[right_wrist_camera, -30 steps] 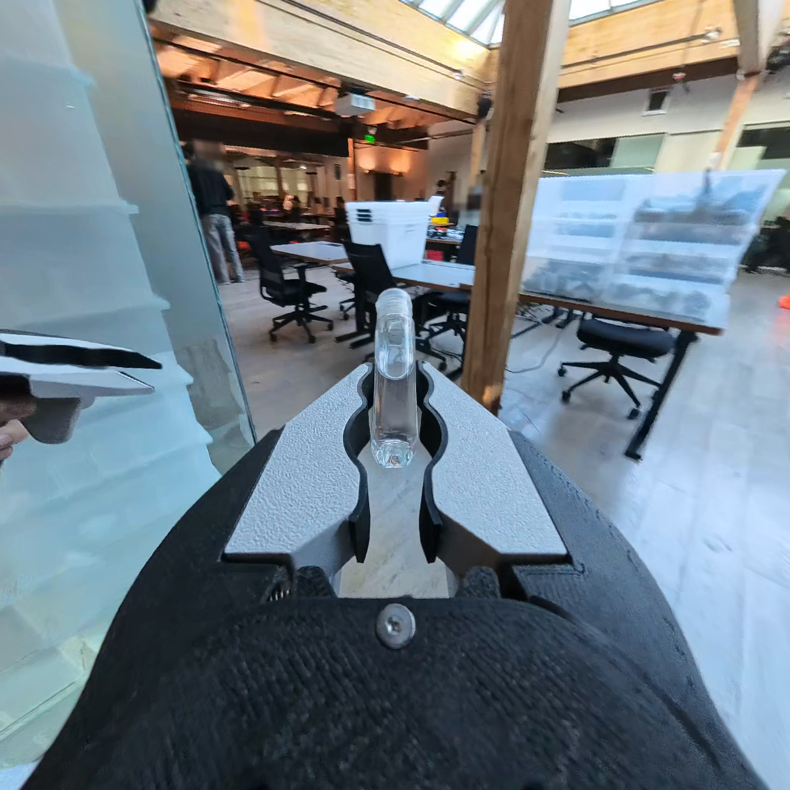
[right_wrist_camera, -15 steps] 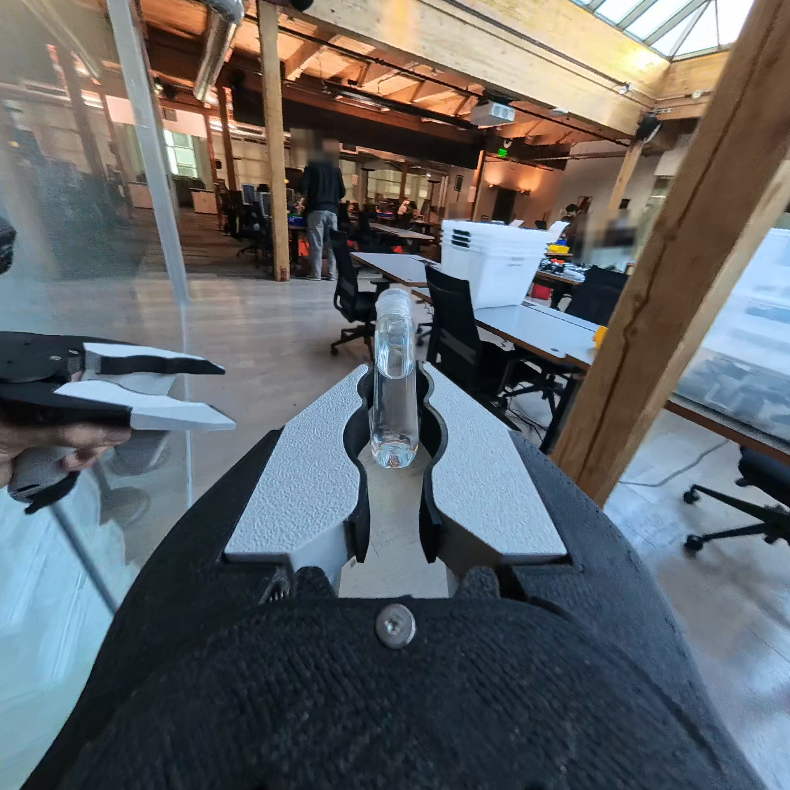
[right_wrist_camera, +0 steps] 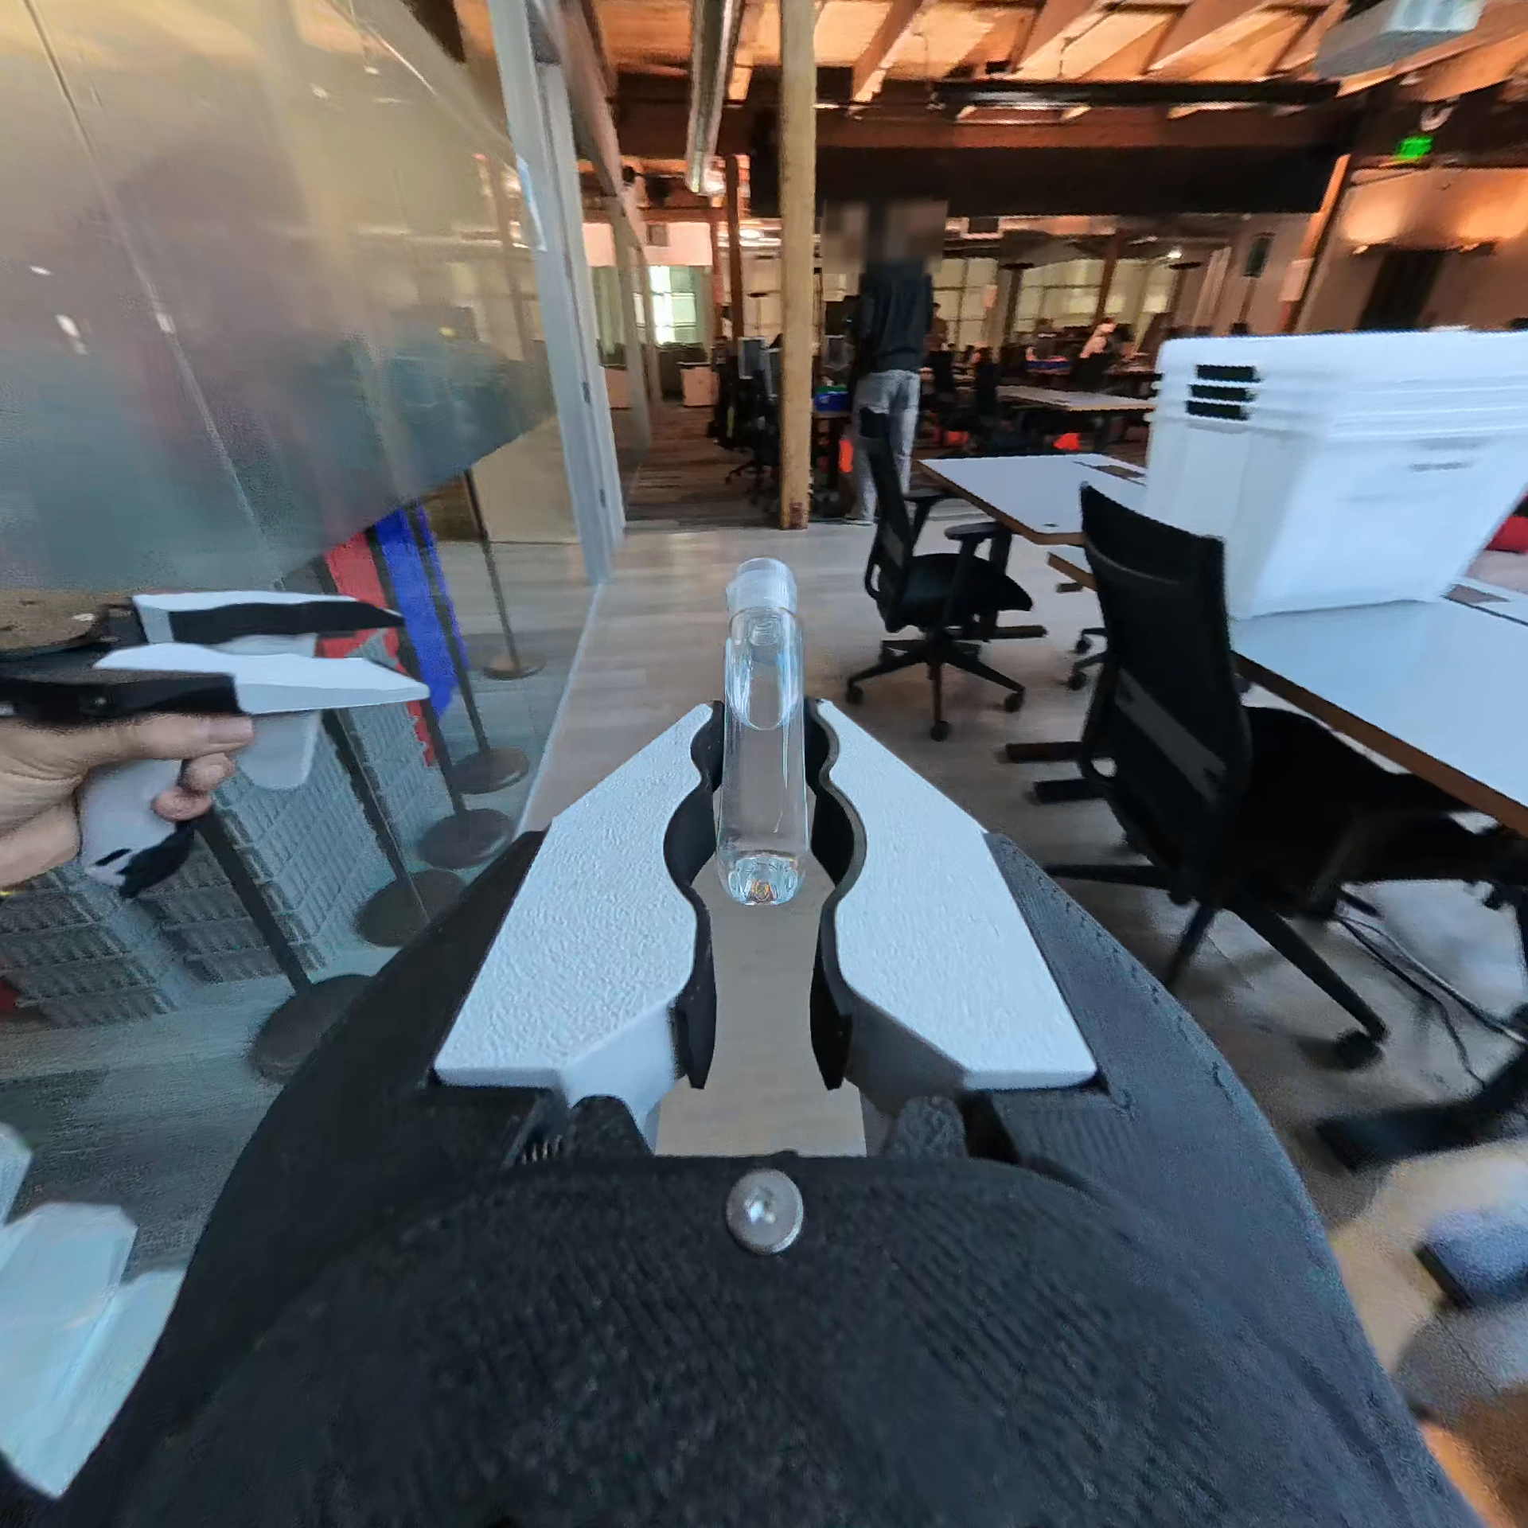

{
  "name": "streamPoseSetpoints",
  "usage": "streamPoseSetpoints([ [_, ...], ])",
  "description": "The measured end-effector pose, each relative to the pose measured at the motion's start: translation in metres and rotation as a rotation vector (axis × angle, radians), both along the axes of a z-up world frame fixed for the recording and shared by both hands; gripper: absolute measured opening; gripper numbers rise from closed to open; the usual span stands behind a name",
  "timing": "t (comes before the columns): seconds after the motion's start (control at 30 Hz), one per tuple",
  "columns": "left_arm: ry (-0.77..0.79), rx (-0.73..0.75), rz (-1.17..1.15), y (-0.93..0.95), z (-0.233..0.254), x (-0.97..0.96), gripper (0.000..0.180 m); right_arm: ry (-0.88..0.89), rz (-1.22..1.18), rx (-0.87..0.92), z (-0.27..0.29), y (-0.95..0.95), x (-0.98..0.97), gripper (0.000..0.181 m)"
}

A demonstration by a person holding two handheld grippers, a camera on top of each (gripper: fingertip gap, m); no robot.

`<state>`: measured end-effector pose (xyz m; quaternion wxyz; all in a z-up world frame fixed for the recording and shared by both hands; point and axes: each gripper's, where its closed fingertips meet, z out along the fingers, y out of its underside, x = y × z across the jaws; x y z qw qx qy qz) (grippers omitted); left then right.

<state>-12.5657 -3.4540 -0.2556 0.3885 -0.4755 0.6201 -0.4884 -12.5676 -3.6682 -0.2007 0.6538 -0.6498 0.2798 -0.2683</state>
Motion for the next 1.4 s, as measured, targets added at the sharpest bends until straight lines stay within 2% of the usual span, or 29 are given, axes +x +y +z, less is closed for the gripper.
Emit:
streamPoseSetpoints([
  [0.07, 0.007, 0.032, 0.087, 0.045, 0.000, 0.056, 0.085, 0.008, 0.072, 0.033, 0.004, 0.037, 0.082, 0.016],
  [0.27, 0.089, -0.047, 0.324, 0.171, 0.012, 0.181, 0.085, -0.029, 0.349, 0.008, 0.032, 0.196, 0.281, 0.016],
  [0.4, 0.099, -0.044, 0.418, 0.253, -0.004, 0.258, 0.083, -0.059, 0.424, -0.009, 0.035, 0.293, 0.402, 0.016],
  [0.57, 0.099, -0.085, 0.425, 0.367, -0.032, 0.392, 0.080, -0.009, 0.492, 0.093, 0.040, 0.417, 0.549, 0.016],
  [0.67, 0.098, -0.141, 0.381, 0.433, -0.032, 0.492, 0.079, 0.102, 0.537, 0.195, 0.043, 0.487, 0.628, 0.016],
  [0.73, 0.097, -0.176, 0.313, 0.468, -0.018, 0.559, 0.080, 0.112, 0.527, 0.237, 0.048, 0.525, 0.680, 0.016],
  [0.9, 0.074, -0.160, 0.212, 0.555, 0.015, 0.706, 0.079, -0.117, 0.349, 0.028, 0.054, 0.595, 0.797, 0.016],
  [1.03, 0.076, -0.218, 0.148, 0.613, 0.007, 0.809, 0.080, -0.130, 0.286, -0.063, 0.029, 0.662, 0.903, 0.016],
  [1.1, 0.083, -0.199, 0.147, 0.655, -0.002, 0.859, 0.082, -0.141, 0.274, -0.103, 0.012, 0.704, 0.960, 0.016],
  [1.3, 0.123, -0.174, 0.283, 0.830, -0.017, 0.989, 0.082, -0.150, 0.403, -0.143, -0.031, 0.892, 1.126, 0.016],
  [1.4, 0.134, -0.185, 0.350, 0.919, -0.002, 1.038, 0.082, -0.176, 0.518, -0.156, -0.026, 1.005, 1.181, 0.016],
])
